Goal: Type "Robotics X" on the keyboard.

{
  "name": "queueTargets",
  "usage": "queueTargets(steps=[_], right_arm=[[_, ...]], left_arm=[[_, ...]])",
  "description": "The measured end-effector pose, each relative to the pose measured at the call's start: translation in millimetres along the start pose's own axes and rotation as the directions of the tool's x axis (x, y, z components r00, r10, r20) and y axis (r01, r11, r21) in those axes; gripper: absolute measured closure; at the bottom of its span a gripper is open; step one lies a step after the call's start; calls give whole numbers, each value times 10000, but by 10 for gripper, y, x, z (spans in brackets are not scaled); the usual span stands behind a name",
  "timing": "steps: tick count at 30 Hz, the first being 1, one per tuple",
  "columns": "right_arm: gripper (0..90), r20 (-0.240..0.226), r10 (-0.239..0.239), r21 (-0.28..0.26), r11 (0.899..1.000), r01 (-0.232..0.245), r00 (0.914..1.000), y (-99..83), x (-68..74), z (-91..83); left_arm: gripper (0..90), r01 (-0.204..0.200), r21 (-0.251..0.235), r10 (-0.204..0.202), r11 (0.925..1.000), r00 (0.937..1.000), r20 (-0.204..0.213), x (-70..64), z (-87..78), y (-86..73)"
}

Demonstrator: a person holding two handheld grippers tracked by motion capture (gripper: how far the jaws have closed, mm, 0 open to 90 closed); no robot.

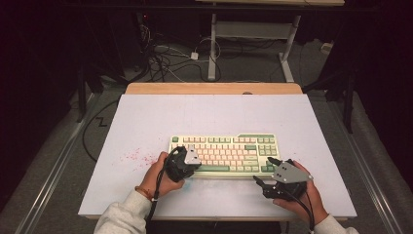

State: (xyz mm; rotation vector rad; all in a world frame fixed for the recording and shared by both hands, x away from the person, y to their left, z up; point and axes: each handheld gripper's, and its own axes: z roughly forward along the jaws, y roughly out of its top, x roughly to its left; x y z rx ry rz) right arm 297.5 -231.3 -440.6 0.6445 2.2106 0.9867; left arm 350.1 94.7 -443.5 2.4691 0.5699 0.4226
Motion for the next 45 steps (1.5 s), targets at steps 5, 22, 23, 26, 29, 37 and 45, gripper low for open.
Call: queueTargets(steps=[5,22,23,26,29,37,45], right_arm=[[267,8,-1,-10,10000,1,10000,-3,-5,-4],[267,1,-3,-2,10000,3,10000,-5,-7,-5],[267,6,-20,-7,10000,20,10000,-4,-5,-6],[267,-7,-43,-9,10000,43,10000,-4,-6,-7],[267,-8,-17,-4,10000,17,10000,-5,-6,-7],[267,-108,-78,20,10000,78,9999,-5,0,-4],[267,-66,-30,-1,10000,30,10000,-4,-5,-9]], left_arm=[[840,-33,46,33,10000,10000,-25,-9,19,-2],[840,-122,81,122,9999,9999,-38,-16,16,4],[840,-122,78,122,9999,9999,-35,-18,16,4],[840,-128,83,129,9999,9999,-38,-19,15,4],[840,-139,91,139,9999,9999,-41,-19,17,4],[859,-241,172,242,9996,9997,-76,-31,52,-5],[835,-209,-199,204,9996,9995,-255,-33,-30,14]])
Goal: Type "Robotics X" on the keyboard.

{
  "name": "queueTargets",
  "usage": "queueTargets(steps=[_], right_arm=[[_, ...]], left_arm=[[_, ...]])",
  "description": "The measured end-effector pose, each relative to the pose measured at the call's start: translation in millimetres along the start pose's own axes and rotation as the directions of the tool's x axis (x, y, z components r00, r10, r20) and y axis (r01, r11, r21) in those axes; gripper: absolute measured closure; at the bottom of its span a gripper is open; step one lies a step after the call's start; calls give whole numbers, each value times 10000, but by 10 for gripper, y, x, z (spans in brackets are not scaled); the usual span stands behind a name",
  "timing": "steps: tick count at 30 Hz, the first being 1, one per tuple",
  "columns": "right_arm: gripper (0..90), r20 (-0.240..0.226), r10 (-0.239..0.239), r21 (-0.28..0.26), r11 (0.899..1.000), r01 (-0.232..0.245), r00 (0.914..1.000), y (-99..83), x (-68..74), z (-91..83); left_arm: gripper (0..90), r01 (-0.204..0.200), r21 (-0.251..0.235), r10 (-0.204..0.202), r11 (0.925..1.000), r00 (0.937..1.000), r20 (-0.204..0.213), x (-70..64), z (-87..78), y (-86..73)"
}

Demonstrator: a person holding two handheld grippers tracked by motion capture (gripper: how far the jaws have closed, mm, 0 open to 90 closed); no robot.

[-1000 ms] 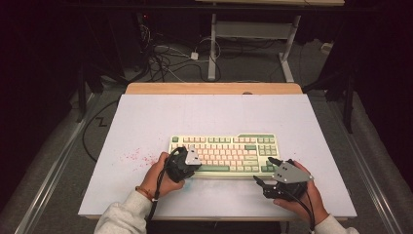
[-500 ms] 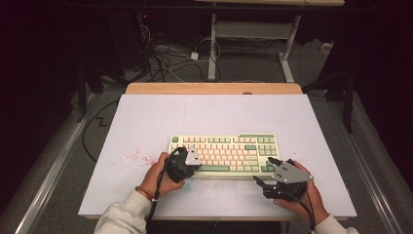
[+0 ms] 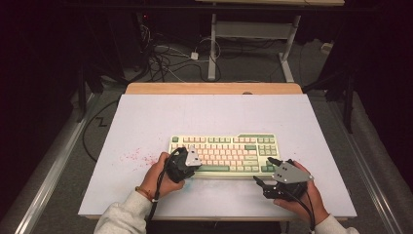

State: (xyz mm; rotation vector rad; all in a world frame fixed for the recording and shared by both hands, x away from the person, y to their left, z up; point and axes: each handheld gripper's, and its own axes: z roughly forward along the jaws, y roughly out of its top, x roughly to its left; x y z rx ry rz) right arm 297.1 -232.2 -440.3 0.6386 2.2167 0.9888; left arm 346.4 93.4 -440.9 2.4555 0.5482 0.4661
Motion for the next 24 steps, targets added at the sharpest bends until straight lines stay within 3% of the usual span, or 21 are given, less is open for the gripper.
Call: queueTargets(steps=[14,24], right_arm=[[267,9,0,6,10000,0,10000,1,1,0],[267,46,20,-9,10000,-20,10000,2,-3,0]], left_arm=[[818,-9,-294,7,9996,10000,-81,18,-95,12],[684,95,-868,-145,9962,9983,-570,51,-162,-18]])
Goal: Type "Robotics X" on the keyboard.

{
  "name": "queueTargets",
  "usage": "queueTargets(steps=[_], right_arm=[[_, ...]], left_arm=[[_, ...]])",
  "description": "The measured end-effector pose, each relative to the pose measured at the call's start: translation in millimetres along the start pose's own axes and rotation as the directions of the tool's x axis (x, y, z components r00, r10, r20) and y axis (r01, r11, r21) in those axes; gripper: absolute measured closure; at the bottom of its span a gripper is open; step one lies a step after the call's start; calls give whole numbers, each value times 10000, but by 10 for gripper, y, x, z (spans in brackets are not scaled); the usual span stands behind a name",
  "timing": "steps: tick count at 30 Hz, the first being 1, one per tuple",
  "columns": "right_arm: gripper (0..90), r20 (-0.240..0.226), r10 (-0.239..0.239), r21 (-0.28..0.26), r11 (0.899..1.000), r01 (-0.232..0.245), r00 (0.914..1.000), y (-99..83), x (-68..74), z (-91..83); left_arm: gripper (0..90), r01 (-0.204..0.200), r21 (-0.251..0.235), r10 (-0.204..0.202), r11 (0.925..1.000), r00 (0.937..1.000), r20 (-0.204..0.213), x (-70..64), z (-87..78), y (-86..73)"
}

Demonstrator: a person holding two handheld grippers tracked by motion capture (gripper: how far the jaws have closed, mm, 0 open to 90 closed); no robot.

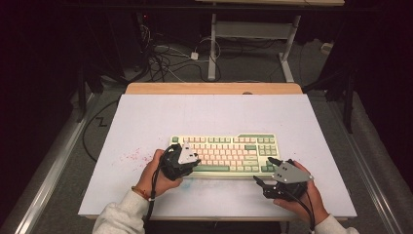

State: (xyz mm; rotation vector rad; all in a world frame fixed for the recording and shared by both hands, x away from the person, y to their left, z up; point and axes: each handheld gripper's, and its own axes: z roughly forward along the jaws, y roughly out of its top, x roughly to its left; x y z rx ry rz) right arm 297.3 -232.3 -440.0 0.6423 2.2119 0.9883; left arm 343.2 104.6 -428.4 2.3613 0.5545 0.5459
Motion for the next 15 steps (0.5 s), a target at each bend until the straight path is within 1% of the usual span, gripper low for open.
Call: queueTargets(steps=[2,4,5,6,7,8,10,12,13,15], right_arm=[[267,0,22,-4,10000,-22,10000,0,-2,1],[267,-10,30,-13,10000,-30,10000,0,-4,-1],[267,-5,25,-24,10000,-25,10000,-1,-8,0],[267,-13,44,-22,10000,-44,10000,-2,-12,0],[267,-22,69,-17,10000,-69,10000,-4,-14,0],[267,-28,116,-16,9999,-116,9999,-5,-16,-2],[267,-19,151,-35,9999,-151,9999,-5,-21,-6],[267,12,164,-41,9999,-164,9999,-4,-24,-9],[267,-19,160,-45,9999,-160,9999,-5,-28,-11],[267,-3,191,-48,9998,-191,9998,-6,-30,-12]], left_arm=[[625,-64,-164,61,9998,9998,-189,-4,-19,-2],[576,-57,-370,49,9993,9998,-215,-4,-30,-9],[550,-42,-459,28,9989,9995,-305,-7,-36,-12],[495,-32,-541,7,9985,9989,-465,-15,-40,-14],[474,-5,-624,-29,9981,9986,-535,-17,-44,-16],[443,116,-725,-155,9973,9984,-542,-18,-47,-17],[360,247,-952,-307,9951,9976,-621,-29,-52,-20],[300,255,-1065,-339,9940,9964,-782,-41,-59,-21],[273,222,-1213,-327,9924,9959,-849,-52,-66,-27],[239,76,-1302,-206,9915,9949,-991,-67,-77,-38]])
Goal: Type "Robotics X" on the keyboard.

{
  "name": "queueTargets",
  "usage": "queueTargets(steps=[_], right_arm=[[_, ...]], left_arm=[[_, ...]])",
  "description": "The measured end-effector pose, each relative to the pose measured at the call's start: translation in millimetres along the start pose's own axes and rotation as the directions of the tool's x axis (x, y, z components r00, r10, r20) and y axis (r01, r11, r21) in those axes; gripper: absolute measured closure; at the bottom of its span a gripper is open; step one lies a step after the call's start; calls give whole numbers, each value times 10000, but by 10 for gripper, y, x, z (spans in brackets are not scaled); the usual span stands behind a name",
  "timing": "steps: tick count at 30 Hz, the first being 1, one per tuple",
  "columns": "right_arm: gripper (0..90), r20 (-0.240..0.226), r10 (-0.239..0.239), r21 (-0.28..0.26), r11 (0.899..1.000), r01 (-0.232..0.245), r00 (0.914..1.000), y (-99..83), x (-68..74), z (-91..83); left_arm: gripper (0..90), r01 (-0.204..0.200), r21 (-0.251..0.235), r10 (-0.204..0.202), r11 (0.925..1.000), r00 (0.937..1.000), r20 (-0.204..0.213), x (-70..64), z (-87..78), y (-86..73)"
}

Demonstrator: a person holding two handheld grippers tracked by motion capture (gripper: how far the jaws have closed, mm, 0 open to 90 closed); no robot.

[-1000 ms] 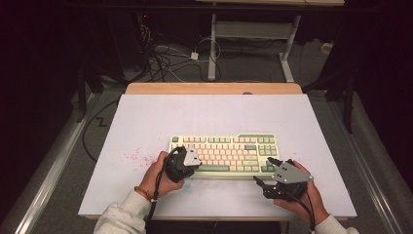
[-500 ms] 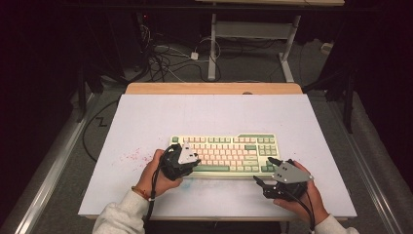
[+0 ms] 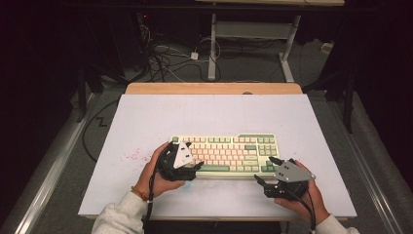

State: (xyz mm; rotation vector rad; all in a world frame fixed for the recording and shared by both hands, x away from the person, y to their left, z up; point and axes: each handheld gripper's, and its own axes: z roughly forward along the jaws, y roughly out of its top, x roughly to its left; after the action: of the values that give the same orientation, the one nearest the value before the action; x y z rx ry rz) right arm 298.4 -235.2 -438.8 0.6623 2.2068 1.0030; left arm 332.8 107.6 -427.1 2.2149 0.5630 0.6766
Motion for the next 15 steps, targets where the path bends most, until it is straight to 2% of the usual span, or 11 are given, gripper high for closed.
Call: queueTargets(steps=[5,13,15], right_arm=[[267,0,85,-26,10000,-85,10000,-4,-13,-6],[267,7,110,-3,9999,-110,9999,-5,-18,-3],[267,1,119,-6,9999,-119,9999,-6,-20,-3]], left_arm=[[175,100,-288,-102,9995,9999,-92,13,-44,-29],[160,117,-334,-125,9994,9996,-233,51,-118,-148],[160,98,-297,-109,9995,9992,-383,47,-129,-176]])
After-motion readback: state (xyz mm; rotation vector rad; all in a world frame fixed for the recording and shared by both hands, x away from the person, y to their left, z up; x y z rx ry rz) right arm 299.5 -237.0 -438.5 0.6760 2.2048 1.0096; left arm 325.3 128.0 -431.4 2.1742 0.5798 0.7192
